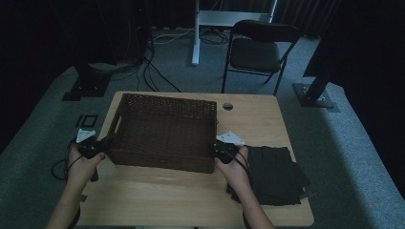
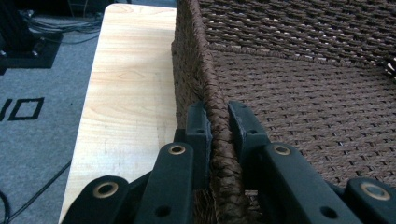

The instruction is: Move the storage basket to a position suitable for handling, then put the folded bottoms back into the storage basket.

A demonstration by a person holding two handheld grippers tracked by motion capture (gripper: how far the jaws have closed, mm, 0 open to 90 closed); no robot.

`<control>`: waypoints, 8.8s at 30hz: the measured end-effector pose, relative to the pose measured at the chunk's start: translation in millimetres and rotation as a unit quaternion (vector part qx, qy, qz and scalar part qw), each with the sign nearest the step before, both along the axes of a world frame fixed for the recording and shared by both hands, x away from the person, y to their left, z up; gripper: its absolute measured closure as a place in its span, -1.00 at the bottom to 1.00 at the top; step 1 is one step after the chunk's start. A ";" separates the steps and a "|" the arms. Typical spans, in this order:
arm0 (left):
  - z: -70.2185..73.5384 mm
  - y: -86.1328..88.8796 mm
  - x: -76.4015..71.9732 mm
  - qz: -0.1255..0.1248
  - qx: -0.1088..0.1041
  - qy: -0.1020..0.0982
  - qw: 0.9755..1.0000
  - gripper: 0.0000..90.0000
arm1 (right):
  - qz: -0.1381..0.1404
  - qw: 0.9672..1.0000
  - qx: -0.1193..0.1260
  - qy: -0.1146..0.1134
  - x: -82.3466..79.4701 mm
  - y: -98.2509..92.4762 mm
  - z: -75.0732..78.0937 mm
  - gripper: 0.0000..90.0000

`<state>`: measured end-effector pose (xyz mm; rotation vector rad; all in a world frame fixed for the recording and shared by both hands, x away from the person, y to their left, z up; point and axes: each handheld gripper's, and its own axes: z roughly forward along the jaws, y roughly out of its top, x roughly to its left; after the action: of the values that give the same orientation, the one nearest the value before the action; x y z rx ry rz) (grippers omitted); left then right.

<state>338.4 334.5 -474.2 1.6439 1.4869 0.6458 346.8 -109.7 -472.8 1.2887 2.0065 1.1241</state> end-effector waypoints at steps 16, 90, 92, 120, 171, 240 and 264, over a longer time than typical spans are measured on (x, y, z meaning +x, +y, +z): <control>0.0 3.0 -37.2 0.008 -0.004 0.001 1.000 0.78 | 0.016 1.000 0.013 0.003 -21.7 0.6 -1.1 0.37; 41.9 -45.4 -25.2 -0.108 -0.005 -0.046 0.993 -0.59 | 0.033 0.997 0.021 -0.067 -26.3 -65.3 42.5 -0.70; 41.9 -50.0 -24.6 -0.115 -0.008 -0.047 0.992 -0.59 | 0.029 0.997 0.022 -0.065 -26.7 -69.8 41.5 -0.70; 39.5 -137.6 -14.5 -0.211 -0.009 -0.052 0.976 -0.58 | -0.027 0.997 0.022 -0.063 -38.6 -130.5 35.5 -0.71; 38.6 -323.1 -16.7 -0.376 -0.035 -0.046 0.925 -0.58 | -0.100 0.994 0.015 -0.044 -47.4 -214.0 6.2 -0.70; -77.2 -427.0 -18.1 -0.289 -0.036 0.080 0.953 -0.80 | -0.102 0.982 0.105 0.121 -23.2 -266.9 -76.0 -0.53; -57.7 -431.7 -8.0 -0.325 -0.055 0.082 0.941 0.45 | -0.099 0.979 0.112 0.137 -30.2 -248.2 -53.6 0.43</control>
<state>330.5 -97.2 -531.9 1.9840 0.9617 0.0589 316.6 -357.9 -526.4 1.8030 1.9235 1.1542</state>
